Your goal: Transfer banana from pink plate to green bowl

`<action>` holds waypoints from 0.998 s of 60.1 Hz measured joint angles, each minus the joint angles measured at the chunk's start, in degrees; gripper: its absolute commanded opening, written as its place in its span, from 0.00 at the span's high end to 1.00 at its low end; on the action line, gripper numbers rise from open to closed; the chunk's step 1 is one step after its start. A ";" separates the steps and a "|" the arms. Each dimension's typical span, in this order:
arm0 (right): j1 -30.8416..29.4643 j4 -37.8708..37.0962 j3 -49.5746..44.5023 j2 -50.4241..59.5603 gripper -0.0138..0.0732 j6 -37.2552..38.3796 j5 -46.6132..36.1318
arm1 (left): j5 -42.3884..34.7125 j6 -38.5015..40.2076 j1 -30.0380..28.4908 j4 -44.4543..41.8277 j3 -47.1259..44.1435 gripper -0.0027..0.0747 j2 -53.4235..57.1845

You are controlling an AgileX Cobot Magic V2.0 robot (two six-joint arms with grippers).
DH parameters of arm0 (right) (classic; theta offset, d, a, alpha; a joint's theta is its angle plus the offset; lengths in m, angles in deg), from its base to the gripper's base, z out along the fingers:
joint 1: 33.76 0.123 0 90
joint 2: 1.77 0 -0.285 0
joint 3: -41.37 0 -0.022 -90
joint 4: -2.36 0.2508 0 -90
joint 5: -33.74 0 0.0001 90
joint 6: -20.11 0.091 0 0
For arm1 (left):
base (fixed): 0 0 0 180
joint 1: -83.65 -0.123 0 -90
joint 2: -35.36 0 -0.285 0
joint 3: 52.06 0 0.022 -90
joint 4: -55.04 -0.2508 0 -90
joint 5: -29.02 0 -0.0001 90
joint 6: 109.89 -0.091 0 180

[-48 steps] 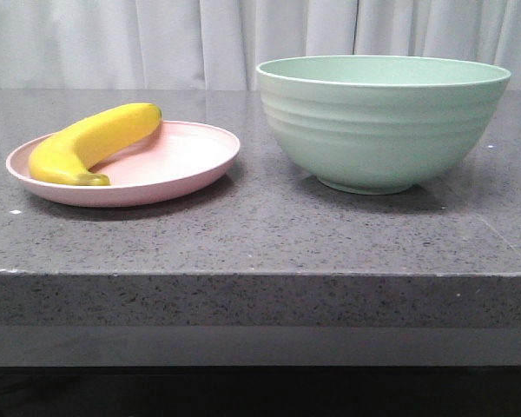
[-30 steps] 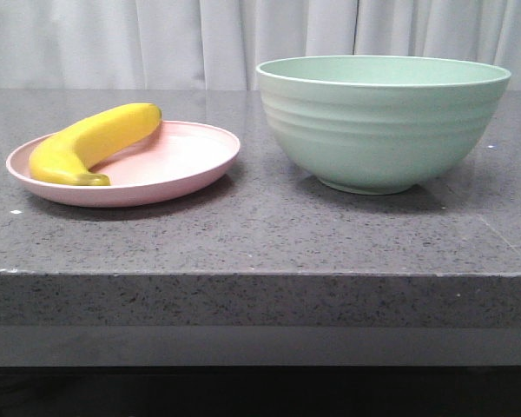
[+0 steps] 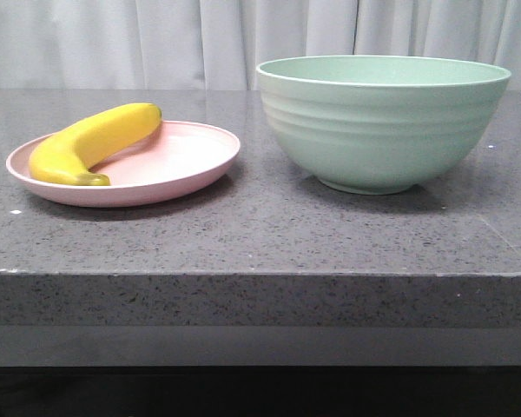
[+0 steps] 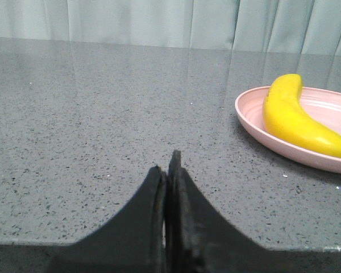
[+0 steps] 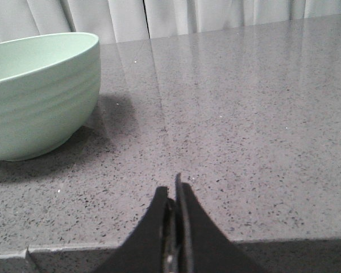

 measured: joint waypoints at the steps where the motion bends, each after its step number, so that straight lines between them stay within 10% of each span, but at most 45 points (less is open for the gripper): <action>1: 0.00 0.00 0.00 0.00 0.96 0.00 0.00 | 0.00 0.00 0.00 0.00 0.00 0.99 0.00; 41: 0.00 0.00 0.66 0.00 0.96 0.00 1.21 | -1.52 0.35 0.00 1.69 0.51 0.99 0.00; 60: 0.00 -4.27 23.64 -3.24 0.96 -0.31 16.55 | 2.77 0.85 0.00 2.73 21.84 0.99 -6.74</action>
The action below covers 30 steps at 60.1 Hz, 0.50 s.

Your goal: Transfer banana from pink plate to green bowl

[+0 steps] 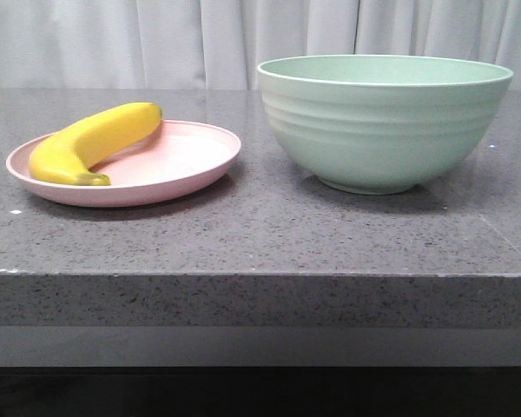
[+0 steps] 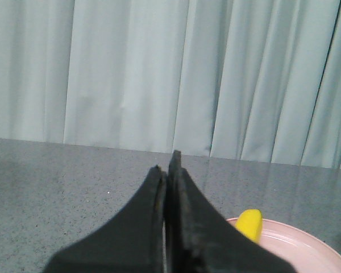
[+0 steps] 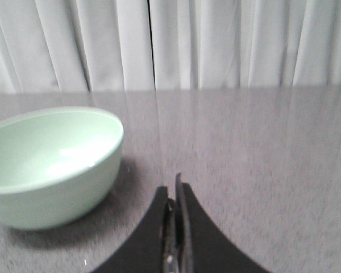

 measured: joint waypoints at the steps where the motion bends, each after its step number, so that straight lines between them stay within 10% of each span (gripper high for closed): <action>1: 0.00 0.00 1.41 -1.00 0.96 0.00 0.30 | 1.01 0.00 0.00 -0.12 1.01 0.99 -1.52; 19: 0.00 -0.14 9.71 -12.53 0.84 0.00 2.83 | 7.53 0.00 0.00 -1.33 10.14 0.96 -17.01; 30: 0.00 -0.14 9.71 -12.52 0.32 0.00 3.11 | 7.79 0.00 0.00 -1.33 10.21 0.36 -17.10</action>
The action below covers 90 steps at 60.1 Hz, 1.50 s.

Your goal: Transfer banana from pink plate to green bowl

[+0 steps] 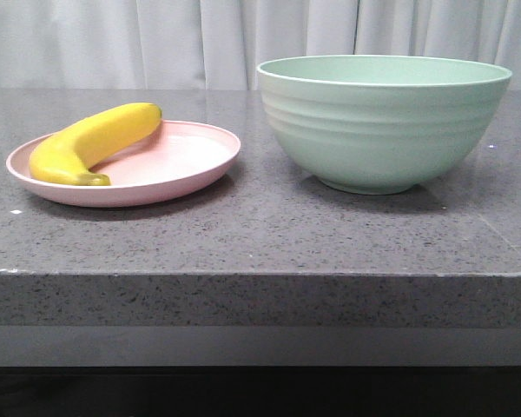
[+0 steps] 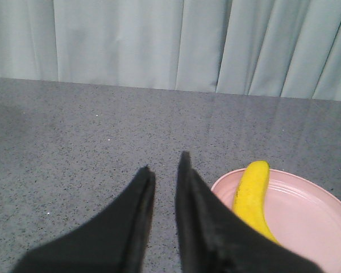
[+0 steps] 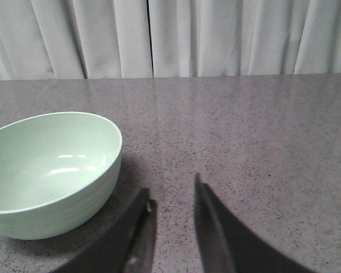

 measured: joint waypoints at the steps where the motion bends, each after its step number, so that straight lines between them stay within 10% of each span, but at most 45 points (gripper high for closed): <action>1: 0.00 0.00 0.11 0.00 0.30 0.00 0.00 | 0.00 0.00 0.00 0.00 0.00 0.29 0.00; 9: 0.00 0.00 0.10 0.00 0.23 -0.11 0.00 | 0.00 0.00 0.00 0.00 0.00 0.09 0.00; 53: 0.00 0.00 0.10 0.00 0.23 -0.11 0.00 | 16.86 -2.44 13.69 2.88 22.54 0.10 -39.92; 90: 0.00 0.00 0.10 0.00 0.23 -0.11 0.00 | 16.20 -2.44 16.38 2.97 31.27 0.17 -63.69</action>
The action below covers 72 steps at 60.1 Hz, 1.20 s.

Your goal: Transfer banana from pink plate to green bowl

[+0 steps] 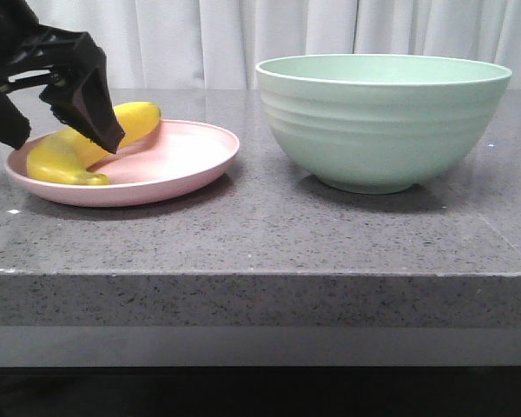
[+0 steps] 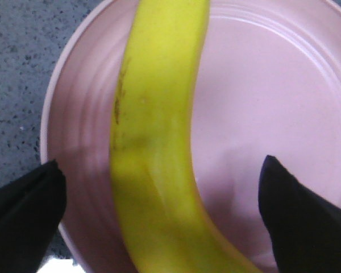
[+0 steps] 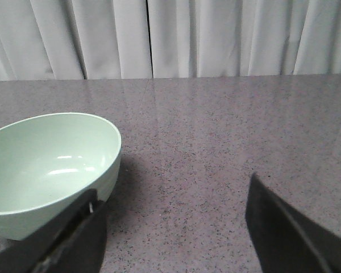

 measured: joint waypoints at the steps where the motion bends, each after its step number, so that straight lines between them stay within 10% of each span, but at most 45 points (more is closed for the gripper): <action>1: 0.00 0.00 0.00 0.00 0.23 0.00 0.00 | -0.32 0.00 0.00 0.00 0.00 0.18 -0.10; 13: 0.00 0.00 0.00 0.00 0.23 0.00 0.00 | -1.03 0.00 0.00 0.00 0.00 0.41 -0.37; 37: 0.00 0.00 0.00 0.00 0.23 0.00 0.00 | -1.51 0.00 0.00 0.00 0.03 0.45 -2.81; 72: 0.00 -0.02 0.00 0.00 0.23 0.00 0.00 | -3.73 0.00 0.00 0.00 1.91 0.81 -2.81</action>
